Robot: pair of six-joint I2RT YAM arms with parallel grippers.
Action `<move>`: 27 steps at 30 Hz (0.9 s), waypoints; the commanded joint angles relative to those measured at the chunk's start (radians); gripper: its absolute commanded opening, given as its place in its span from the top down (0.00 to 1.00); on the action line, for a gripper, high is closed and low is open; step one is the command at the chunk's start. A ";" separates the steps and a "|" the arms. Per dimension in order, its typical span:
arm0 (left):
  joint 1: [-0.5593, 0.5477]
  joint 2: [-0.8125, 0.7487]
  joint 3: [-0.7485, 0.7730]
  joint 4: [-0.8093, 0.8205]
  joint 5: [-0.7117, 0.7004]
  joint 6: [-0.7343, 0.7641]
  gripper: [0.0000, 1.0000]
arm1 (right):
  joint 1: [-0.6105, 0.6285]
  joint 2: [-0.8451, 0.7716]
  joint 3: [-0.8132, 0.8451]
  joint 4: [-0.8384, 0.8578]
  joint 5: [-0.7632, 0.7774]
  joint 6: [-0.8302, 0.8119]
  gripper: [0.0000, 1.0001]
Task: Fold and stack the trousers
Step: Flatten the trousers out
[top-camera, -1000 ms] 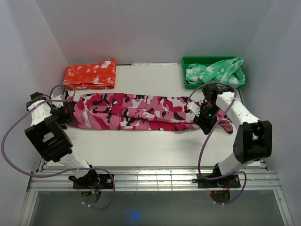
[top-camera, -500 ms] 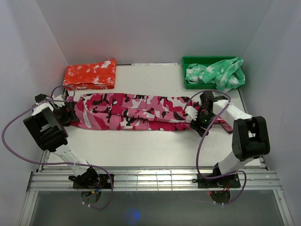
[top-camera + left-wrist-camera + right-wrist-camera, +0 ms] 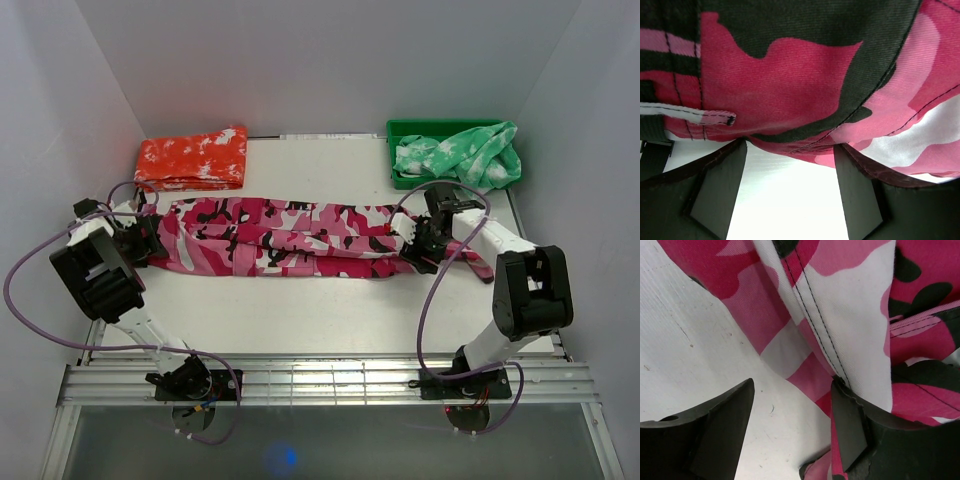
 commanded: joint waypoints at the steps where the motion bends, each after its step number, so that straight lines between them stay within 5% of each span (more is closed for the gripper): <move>1: 0.002 -0.054 -0.004 -0.013 0.008 -0.038 0.19 | 0.010 0.018 0.037 -0.010 -0.042 -0.051 0.31; 7: 0.002 -0.017 -0.005 -0.013 0.004 -0.089 0.20 | 0.015 0.106 0.016 0.057 -0.013 -0.049 0.37; 12: 0.002 0.018 -0.007 -0.007 -0.087 -0.118 0.25 | 0.018 0.169 0.022 0.085 0.016 -0.043 0.62; 16: 0.002 0.023 -0.034 -0.010 -0.154 -0.113 0.41 | 0.018 0.155 0.011 0.069 0.039 -0.080 0.92; 22: 0.003 -0.060 -0.118 -0.046 -0.282 -0.027 0.64 | -0.001 0.089 0.009 -0.021 0.038 -0.115 0.92; 27: 0.007 -0.218 -0.139 -0.096 -0.291 0.086 1.00 | -0.025 0.015 0.026 -0.104 0.033 -0.133 0.92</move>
